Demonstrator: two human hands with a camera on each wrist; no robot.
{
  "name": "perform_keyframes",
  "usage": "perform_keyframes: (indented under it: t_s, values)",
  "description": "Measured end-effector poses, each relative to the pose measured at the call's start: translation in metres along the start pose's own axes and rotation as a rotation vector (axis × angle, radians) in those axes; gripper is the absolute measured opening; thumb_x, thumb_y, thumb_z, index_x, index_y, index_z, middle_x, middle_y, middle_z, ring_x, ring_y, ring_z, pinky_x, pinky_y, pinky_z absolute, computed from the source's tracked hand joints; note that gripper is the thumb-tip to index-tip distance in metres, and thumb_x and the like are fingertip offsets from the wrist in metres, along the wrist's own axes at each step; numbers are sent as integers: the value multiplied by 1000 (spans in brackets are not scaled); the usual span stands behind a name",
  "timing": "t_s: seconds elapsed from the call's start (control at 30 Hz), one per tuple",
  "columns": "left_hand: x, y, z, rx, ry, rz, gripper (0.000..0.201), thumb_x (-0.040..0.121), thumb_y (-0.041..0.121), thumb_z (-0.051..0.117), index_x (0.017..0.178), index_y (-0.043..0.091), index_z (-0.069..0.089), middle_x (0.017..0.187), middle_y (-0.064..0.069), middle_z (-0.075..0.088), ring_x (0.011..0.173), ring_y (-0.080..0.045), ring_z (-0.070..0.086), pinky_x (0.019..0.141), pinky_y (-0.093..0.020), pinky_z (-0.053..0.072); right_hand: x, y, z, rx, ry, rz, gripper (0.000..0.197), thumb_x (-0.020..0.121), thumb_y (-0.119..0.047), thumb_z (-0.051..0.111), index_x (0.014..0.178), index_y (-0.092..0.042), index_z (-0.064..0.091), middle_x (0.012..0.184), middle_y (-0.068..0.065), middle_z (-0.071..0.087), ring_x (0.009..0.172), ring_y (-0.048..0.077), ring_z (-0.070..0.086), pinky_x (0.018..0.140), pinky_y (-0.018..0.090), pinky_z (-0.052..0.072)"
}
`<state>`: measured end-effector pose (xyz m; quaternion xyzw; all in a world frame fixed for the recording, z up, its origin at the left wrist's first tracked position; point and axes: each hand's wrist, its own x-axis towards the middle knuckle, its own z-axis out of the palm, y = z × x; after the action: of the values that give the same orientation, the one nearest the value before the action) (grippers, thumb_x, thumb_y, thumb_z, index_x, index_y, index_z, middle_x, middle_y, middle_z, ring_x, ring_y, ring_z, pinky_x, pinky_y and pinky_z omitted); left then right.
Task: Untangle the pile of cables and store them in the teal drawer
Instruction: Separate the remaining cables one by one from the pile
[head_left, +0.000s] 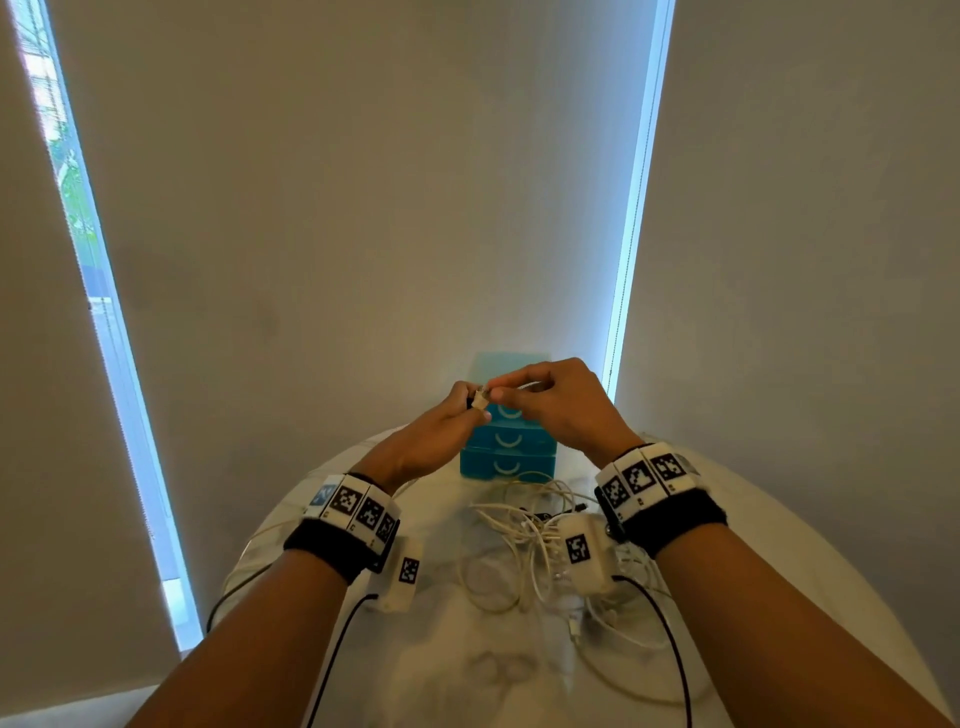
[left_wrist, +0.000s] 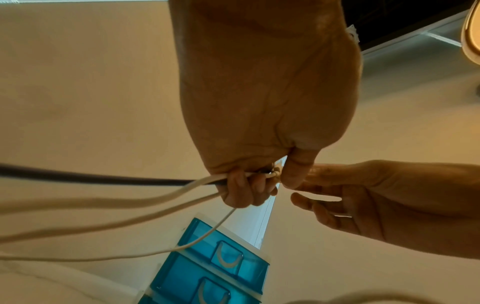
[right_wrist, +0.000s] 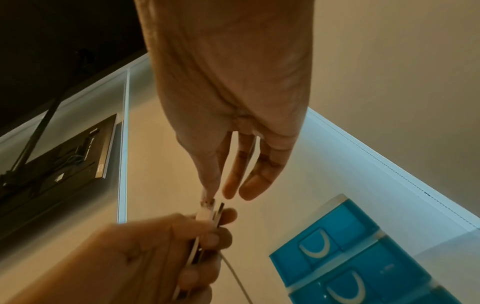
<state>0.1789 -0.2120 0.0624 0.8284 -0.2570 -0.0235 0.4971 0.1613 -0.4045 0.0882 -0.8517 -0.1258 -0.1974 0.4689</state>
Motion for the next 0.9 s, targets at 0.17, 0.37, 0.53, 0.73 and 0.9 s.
perform_keyframes:
  t_s: [0.17,0.37,0.53,0.73,0.9]
  values:
    - [9,-7,-1,189,120,10,22,116,30,36,132,19,46,137,-9,59,121,-26,58,102,-47,48,-16,11,-25,142,3,175,14,101,-24,72,112,-18,79,106,1,79,101,21,76,75,23,63]
    - [23,-28,19,797,129,-159,31,110,28,30,134,12,42,142,-17,53,128,-34,40,108,-56,31,-52,29,-29,-105,-324,254,31,95,-48,75,111,-22,77,106,-5,79,100,15,75,79,26,60]
    - [32,-33,36,687,136,-163,30,108,27,31,131,10,42,140,-18,54,133,-37,40,118,-57,26,-63,40,-8,-260,-650,224,35,85,-57,83,108,-31,82,108,-10,79,103,9,71,96,31,56]
    - [31,-39,41,14,163,-125,26,105,27,50,116,4,55,103,-21,57,75,-24,54,62,-36,46,-67,62,-8,-91,-472,216,30,94,-48,77,98,-18,82,95,-1,81,84,8,73,78,21,57]
    - [13,-28,56,-193,130,-79,35,108,50,54,99,20,69,54,21,54,51,-2,45,47,-18,33,-72,85,0,307,28,325,33,107,-38,62,110,-6,69,92,5,80,79,21,74,71,31,62]
